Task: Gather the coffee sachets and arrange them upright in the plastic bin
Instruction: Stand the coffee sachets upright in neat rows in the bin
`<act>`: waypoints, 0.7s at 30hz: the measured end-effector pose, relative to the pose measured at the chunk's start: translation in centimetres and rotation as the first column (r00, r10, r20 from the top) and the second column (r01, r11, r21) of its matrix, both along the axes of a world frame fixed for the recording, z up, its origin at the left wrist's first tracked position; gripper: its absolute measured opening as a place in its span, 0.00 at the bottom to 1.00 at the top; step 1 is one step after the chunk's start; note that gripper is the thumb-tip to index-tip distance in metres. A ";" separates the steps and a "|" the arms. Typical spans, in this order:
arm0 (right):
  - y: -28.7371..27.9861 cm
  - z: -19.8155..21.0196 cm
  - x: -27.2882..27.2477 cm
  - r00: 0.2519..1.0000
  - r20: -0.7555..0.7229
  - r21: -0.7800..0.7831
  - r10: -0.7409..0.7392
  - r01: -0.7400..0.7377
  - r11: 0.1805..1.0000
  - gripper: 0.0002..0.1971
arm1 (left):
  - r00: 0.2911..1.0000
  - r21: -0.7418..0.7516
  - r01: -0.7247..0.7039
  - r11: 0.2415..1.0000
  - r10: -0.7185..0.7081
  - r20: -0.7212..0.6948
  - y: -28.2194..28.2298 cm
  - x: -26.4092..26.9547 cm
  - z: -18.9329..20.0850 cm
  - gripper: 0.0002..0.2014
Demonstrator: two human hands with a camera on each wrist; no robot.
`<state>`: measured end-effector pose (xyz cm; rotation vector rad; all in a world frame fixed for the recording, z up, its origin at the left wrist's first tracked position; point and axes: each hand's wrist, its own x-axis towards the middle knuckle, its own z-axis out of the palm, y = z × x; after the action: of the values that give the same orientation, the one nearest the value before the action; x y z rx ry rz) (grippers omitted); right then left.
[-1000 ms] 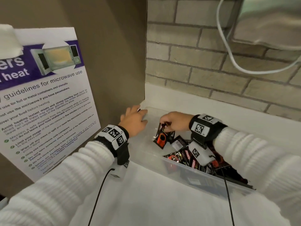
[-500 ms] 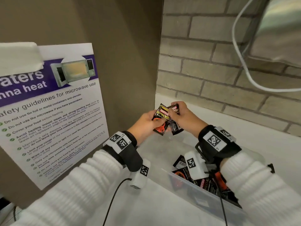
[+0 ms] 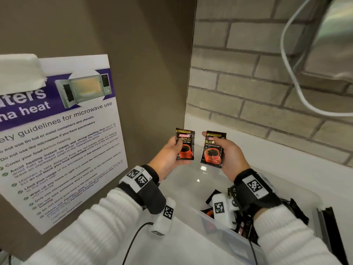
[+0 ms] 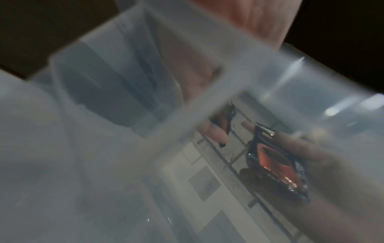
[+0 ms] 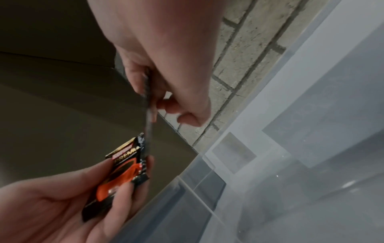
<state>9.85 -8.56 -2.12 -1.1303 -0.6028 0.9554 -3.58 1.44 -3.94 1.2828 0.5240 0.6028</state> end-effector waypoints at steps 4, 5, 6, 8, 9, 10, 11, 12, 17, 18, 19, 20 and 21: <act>0.3 -0.2 -0.5 0.968 0.248 -0.019 -0.043 0.050 0.999 0.14 | 0.999 0.061 0.028 0.998 -0.025 -0.045 -0.1 0.1 0.0 0.12; 0.5 -0.4 -0.7 0.950 0.305 -0.010 -0.061 0.068 0.998 0.13 | 0.998 0.068 0.040 0.997 -0.036 -0.048 -0.3 0.2 0.0 0.13; 0.6 -0.6 -0.9 0.934 0.348 -0.008 -0.078 0.086 0.996 0.13 | 0.998 0.068 0.055 0.996 -0.052 -0.046 -0.7 0.3 0.0 0.14; 0.8 -1.0 -1.2 0.902 0.424 -0.027 -0.085 0.106 0.994 0.16 | 0.995 0.055 0.093 0.994 -0.091 -0.049 -1.4 0.4 -0.3 0.16; 0.9 -1.2 -1.4 0.871 0.484 -0.039 -0.082 0.115 0.993 0.17 | 0.991 0.062 0.119 0.991 -0.115 -0.064 -1.6 0.5 -0.5 0.16; 1.0 -1.3 -1.5 0.838 0.541 -0.055 -0.072 0.121 0.991 0.16 | 0.987 0.083 0.143 0.986 -0.135 -0.092 -1.8 0.5 -0.7 0.17; 1.1 -1.3 -1.6 0.814 0.578 -0.069 -0.059 0.121 0.990 0.14 | 0.982 0.102 0.159 0.982 -0.147 -0.122 -1.9 0.6 -0.9 0.19; 1.2 -1.1 -1.7 0.814 0.579 -0.086 -0.048 0.119 0.989 0.10 | 0.979 0.109 0.161 0.981 -0.145 -0.139 -1.9 0.7 -1.0 0.20; 0.1 -0.5 0.5 0.839 0.545 -0.345 0.006 0.218 0.913 0.10 | 0.999 -0.045 0.041 0.998 -0.041 -0.007 -1.6 0.6 -0.7 0.17; -0.3 -0.6 0.9 0.779 0.620 -0.417 0.094 0.225 0.881 0.07 | 0.999 -0.058 0.048 0.997 -0.048 0.012 -1.6 0.5 -0.6 0.16; -0.7 -0.9 1.2 0.697 0.681 -0.494 0.225 0.211 0.843 0.07 | 0.998 -0.062 0.057 0.996 -0.055 0.025 -1.7 0.4 -0.5 0.15; -0.9 -1.2 1.3 0.609 0.699 -0.583 0.374 0.182 0.792 0.09 | 0.998 -0.068 0.058 0.996 -0.056 0.033 -1.7 0.4 -0.4 0.15; -1.1 -1.5 1.2 0.525 0.671 -0.681 0.524 0.157 0.715 0.14 | 0.998 -0.082 0.056 0.995 -0.053 0.041 -1.8 0.3 -0.3 0.14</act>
<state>11.05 -9.68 -3.58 -2.3145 -1.2603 0.7801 -3.23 -0.32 -4.20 1.2008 0.4761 0.5540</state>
